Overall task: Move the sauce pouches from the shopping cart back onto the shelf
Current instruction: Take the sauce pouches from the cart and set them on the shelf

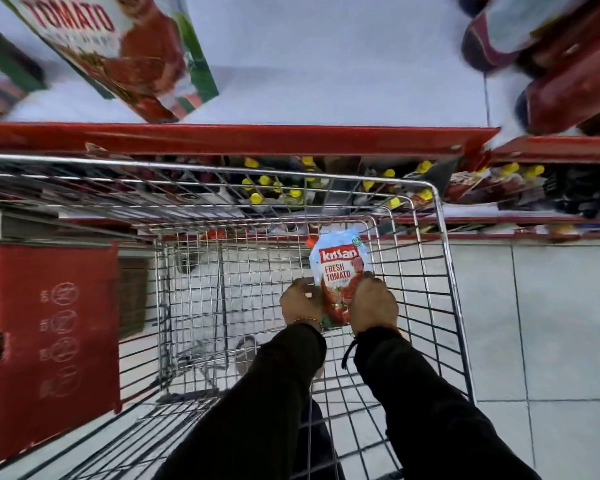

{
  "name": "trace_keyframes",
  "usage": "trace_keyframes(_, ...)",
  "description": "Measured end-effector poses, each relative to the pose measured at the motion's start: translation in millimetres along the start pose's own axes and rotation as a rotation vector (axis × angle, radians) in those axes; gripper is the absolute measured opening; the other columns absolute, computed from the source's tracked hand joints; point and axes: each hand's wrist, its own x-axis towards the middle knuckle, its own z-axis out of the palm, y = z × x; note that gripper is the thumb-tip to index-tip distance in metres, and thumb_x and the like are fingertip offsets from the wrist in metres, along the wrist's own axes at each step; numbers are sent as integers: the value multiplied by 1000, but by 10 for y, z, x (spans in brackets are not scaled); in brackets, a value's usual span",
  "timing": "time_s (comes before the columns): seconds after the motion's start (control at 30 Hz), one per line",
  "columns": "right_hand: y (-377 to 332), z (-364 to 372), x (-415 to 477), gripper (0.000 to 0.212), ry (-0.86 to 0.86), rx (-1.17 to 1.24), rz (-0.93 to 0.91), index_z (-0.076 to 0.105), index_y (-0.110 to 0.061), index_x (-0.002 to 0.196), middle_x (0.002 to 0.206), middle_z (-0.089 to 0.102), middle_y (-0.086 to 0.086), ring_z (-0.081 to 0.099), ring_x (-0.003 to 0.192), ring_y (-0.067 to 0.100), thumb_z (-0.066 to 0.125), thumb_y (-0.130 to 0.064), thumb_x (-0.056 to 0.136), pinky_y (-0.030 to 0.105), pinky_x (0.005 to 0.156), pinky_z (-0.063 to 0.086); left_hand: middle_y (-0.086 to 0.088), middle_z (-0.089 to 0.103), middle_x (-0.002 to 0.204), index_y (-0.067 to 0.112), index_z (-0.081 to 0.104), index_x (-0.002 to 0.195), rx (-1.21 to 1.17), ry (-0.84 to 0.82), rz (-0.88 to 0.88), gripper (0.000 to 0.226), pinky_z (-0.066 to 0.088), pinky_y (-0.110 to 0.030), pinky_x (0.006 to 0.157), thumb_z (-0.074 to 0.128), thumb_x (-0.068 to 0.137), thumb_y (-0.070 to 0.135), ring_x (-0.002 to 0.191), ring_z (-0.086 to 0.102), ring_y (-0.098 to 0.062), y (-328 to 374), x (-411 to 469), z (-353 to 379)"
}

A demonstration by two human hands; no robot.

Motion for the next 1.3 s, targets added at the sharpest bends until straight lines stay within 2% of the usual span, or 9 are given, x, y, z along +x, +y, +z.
trace_keyframes(0.2,19,110,17,35,-28,87,5,48,-1,128,119,63,17,63,108,34,47,-17,97,41,87,52,-13,77,101,12,75,99,-131,24,-158,20,49,-25,76,66,84,22,97,70,-29,97,-21,32)
trace_keyframes(0.33,48,105,33,30,-11,78,8,47,-3,124,115,64,16,66,102,32,47,-19,99,38,81,54,-10,77,98,12,75,94,-223,-19,-179,17,57,-36,88,66,80,16,93,71,-29,-28,18,1)
trace_keyframes(0.47,63,155,54,24,8,169,42,57,0,113,110,67,18,67,99,34,42,-12,99,36,78,55,-9,78,96,25,74,74,-280,-47,-212,10,60,-45,86,65,74,22,90,71,-30,-336,167,3)
trace_keyframes(0.63,78,133,10,21,-8,439,27,69,1,100,105,72,18,66,99,32,52,-10,94,24,72,40,-13,77,96,24,73,77,-315,-57,-188,14,58,-50,89,64,77,15,93,71,-31,-543,178,-194)
trace_keyframes(0.8,33,-79,-159,19,33,579,-39,69,-1,104,107,74,14,68,94,27,59,-11,91,18,73,39,-13,74,94,8,72,98,-380,-9,-81,16,58,-48,90,68,83,12,94,70,-33,-209,-162,-619)
trace_keyframes(0.87,-4,-222,-270,17,69,619,-72,70,-2,102,104,74,12,64,84,18,60,-9,91,13,64,33,-9,72,90,9,73,95,-421,28,-36,13,57,-48,90,70,82,12,95,70,-32,-75,-293,-771)
trace_keyframes(1.07,-126,-690,-746,14,203,783,-190,68,-1,102,93,65,2,57,62,11,60,-8,93,-1,52,42,-16,74,106,7,71,94,-443,85,139,12,53,-50,96,69,84,13,103,67,-33,263,-692,-1218)
trace_keyframes(1.23,-190,-1136,-1062,15,316,864,-306,65,-9,107,96,68,-2,64,85,13,59,-13,94,8,72,49,-15,72,104,5,67,104,-466,97,362,19,57,-38,86,66,87,14,91,66,-21,702,-1142,-1664)
trace_keyframes(1.3,-223,-1351,-1165,15,388,905,-362,64,-10,107,95,67,-4,64,83,10,60,-12,93,-2,70,43,-8,71,99,6,66,106,-474,93,455,20,58,-36,83,64,89,16,83,64,-12,886,-1295,-1814)
